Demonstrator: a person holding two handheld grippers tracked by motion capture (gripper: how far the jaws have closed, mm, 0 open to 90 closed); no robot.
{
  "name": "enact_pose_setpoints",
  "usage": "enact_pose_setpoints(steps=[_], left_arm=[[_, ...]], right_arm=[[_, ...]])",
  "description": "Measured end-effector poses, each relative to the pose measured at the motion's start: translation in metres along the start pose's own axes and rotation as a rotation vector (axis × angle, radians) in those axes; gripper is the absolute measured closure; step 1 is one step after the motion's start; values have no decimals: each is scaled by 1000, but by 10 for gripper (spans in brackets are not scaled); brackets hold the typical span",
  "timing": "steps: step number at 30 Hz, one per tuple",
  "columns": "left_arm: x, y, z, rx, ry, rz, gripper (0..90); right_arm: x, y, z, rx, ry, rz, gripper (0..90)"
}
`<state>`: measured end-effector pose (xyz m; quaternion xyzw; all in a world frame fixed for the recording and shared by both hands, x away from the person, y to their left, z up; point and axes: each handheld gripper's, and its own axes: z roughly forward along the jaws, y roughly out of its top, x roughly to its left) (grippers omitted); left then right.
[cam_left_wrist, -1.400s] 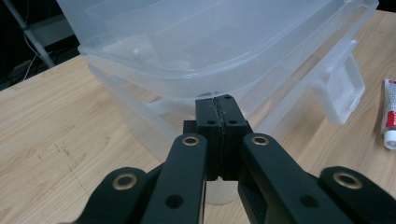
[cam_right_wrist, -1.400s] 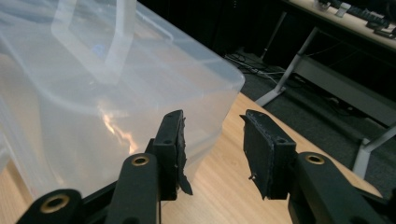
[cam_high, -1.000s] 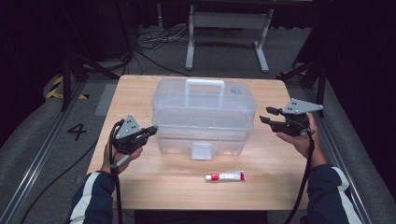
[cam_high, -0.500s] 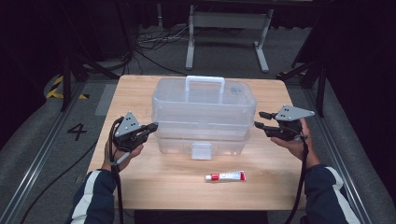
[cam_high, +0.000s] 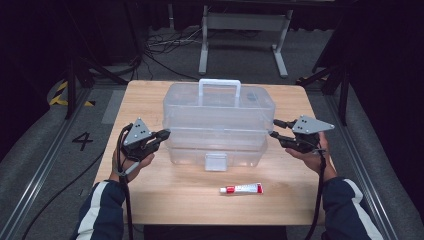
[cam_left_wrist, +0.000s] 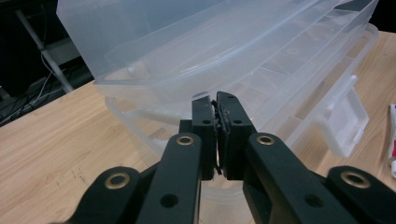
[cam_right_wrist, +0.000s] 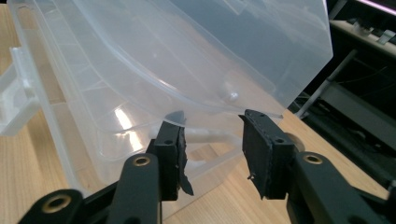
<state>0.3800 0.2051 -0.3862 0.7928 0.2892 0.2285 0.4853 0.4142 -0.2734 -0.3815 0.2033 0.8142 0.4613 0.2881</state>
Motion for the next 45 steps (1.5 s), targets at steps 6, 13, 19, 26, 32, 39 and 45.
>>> enact_pose_setpoints(steps=[6, 13, 19, 26, 32, 39, 45], left_arm=[[-3, -3, -3, 10, 13, 12, 765], [-10, -9, -6, 39, -9, 22, 647], [-17, -15, -2, 100, -23, 44, 535], [-15, -23, 8, 152, -6, 8, 357], [-11, -31, 14, 170, -2, -24, 262], [-6, -38, 22, 209, 18, -39, 243], [-5, -43, 30, 224, -7, -54, 245]], right_arm=[[7, 1, 1, -50, -53, -31, 624], [11, 3, -2, -114, -124, -39, 690], [14, 4, -1, -142, -176, -47, 717], [19, 7, 0, -176, -258, -48, 756], [20, 10, 3, -192, -311, -46, 774], [18, 15, 4, -196, -331, -41, 787], [16, 21, 5, -186, -352, -49, 798]])
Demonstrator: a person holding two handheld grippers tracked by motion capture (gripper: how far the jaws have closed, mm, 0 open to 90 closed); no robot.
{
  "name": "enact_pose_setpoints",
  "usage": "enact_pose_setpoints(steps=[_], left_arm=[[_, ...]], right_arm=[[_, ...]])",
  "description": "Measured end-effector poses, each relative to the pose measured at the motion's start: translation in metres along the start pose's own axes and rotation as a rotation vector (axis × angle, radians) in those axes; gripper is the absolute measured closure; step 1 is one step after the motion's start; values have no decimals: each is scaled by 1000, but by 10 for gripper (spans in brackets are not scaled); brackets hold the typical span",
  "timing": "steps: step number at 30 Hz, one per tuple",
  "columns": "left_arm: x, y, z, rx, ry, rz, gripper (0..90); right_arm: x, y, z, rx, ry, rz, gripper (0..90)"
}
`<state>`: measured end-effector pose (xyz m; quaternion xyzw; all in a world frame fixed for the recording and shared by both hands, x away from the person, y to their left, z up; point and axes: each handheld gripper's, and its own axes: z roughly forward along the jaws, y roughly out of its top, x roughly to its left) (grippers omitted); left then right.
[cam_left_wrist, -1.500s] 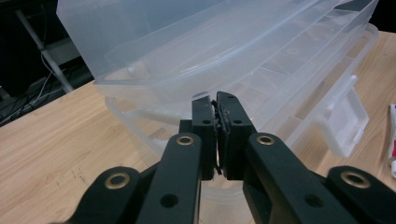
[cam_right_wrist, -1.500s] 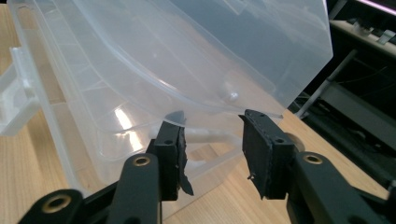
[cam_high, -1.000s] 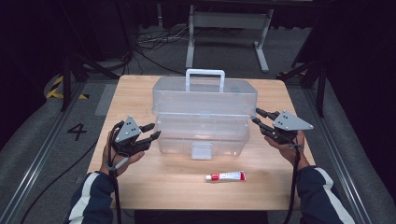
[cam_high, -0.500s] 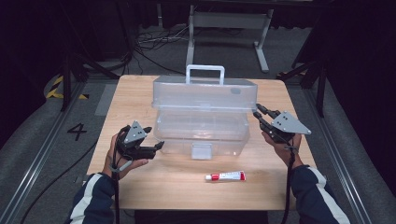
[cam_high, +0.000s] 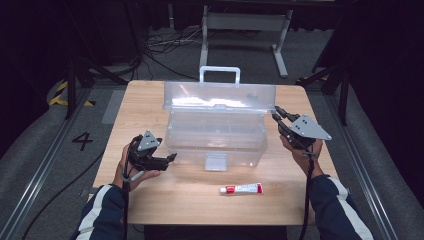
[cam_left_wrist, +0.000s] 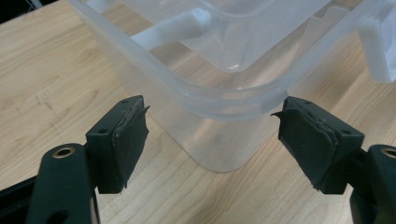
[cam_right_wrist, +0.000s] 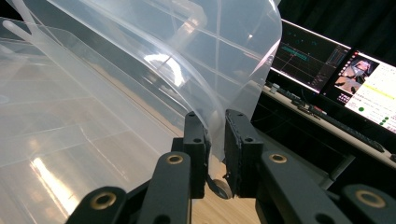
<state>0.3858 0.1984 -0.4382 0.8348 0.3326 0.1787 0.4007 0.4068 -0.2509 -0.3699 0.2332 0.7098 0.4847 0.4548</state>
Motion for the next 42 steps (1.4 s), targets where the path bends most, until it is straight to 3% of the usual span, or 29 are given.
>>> enact_pose_setpoints(steps=[18, 27, 42], left_arm=[[1, 6, 11, -7, -59, -25, 217], [2, 8, 13, -4, -60, -24, 193], [2, 11, 18, 3, -75, -25, 168]], right_arm=[[-12, 16, 12, 24, -21, 1, 819], [-16, 23, 19, 37, -30, -1, 826], [-33, 35, 32, 90, -27, 44, 832]])
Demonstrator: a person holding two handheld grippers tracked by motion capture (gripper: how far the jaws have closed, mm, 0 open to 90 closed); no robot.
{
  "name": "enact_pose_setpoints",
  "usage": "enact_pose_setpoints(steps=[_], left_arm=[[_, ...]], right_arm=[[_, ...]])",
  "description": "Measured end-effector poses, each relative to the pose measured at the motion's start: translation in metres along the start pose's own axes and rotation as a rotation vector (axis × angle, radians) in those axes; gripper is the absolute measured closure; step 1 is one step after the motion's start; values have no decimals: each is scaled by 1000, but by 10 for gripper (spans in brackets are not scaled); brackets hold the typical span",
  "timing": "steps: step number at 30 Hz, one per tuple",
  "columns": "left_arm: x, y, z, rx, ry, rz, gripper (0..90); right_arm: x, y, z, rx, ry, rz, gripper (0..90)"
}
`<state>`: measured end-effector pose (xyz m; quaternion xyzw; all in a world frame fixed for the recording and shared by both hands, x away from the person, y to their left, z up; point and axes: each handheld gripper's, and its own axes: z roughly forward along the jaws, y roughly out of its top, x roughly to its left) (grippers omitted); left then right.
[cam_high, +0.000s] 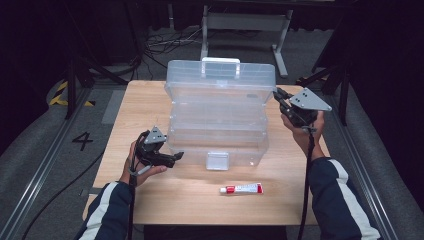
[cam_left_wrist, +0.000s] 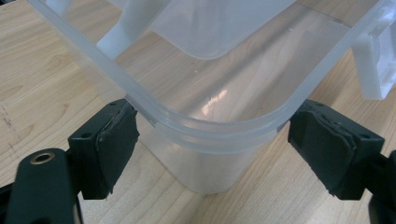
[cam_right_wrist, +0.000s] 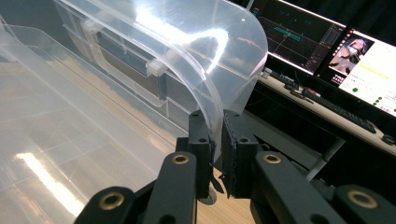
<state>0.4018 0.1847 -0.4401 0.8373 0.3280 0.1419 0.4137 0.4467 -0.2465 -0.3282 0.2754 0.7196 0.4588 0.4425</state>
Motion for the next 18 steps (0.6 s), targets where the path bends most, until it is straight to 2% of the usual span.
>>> enact_pose_setpoints(steps=[3, 7, 10, 11, 13, 18], left_arm=[[0, -1, -4, 1, 7, 8, 203], [-2, -3, -15, -9, 34, 38, 226], [-4, -2, -29, -70, 44, 36, 277], [-4, -2, -29, -70, 44, 36, 285], [-4, -1, -38, -105, 43, 34, 305], [-8, 2, -43, -129, 46, 56, 371]], right_arm=[[-3, 3, 2, 12, 2, 8, 833], [-7, 5, 6, 25, 11, 19, 834], [-9, 7, 8, 32, 13, 28, 834], [-9, 7, 8, 32, 13, 28, 834], [-10, 9, 10, 38, 14, 37, 835], [-14, 13, 14, 54, 16, 60, 835]])
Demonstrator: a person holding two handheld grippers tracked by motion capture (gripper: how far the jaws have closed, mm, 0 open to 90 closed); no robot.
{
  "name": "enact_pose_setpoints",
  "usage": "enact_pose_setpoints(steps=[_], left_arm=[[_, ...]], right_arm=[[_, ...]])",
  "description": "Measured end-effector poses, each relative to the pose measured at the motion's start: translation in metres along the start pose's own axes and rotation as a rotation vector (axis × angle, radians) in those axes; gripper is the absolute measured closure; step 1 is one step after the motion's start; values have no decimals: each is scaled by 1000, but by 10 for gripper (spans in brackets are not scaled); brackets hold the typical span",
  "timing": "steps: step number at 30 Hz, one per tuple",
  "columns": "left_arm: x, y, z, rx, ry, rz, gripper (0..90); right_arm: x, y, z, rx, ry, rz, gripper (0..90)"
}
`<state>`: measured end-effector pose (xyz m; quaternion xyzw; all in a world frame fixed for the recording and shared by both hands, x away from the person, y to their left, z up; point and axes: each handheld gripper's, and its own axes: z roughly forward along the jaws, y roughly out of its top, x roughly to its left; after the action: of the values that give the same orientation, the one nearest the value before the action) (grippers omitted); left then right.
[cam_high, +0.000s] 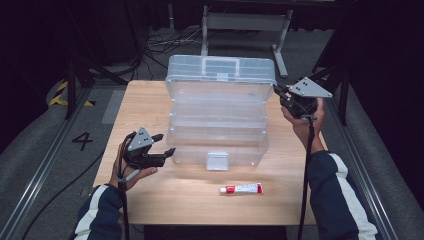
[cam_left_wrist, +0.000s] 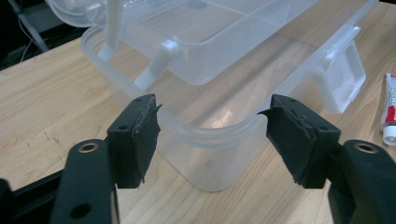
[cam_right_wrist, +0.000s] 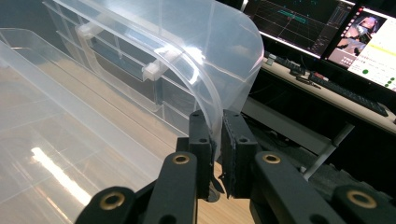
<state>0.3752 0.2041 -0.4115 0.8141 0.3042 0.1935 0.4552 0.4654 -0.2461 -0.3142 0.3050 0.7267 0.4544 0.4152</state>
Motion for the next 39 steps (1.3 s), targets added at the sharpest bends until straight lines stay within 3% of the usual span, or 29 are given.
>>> enact_pose_setpoints(steps=[5, 9, 13, 20, 39], left_arm=[[-3, 5, 0, -9, -10, 30, 405], [-7, 10, 2, -21, -59, 47, 438], [-16, 14, 13, 12, -98, 97, 456], [-23, 17, 30, 66, -141, 139, 457], [-28, 17, 56, 157, -181, 180, 505]], right_arm=[[-4, 2, 4, 8, 9, 14, 836], [-6, 5, 6, 17, 8, 24, 836], [-8, 8, 10, 28, 9, 37, 837], [-12, 11, 15, 42, 13, 58, 838], [-24, 19, 30, 75, 27, 96, 839]])
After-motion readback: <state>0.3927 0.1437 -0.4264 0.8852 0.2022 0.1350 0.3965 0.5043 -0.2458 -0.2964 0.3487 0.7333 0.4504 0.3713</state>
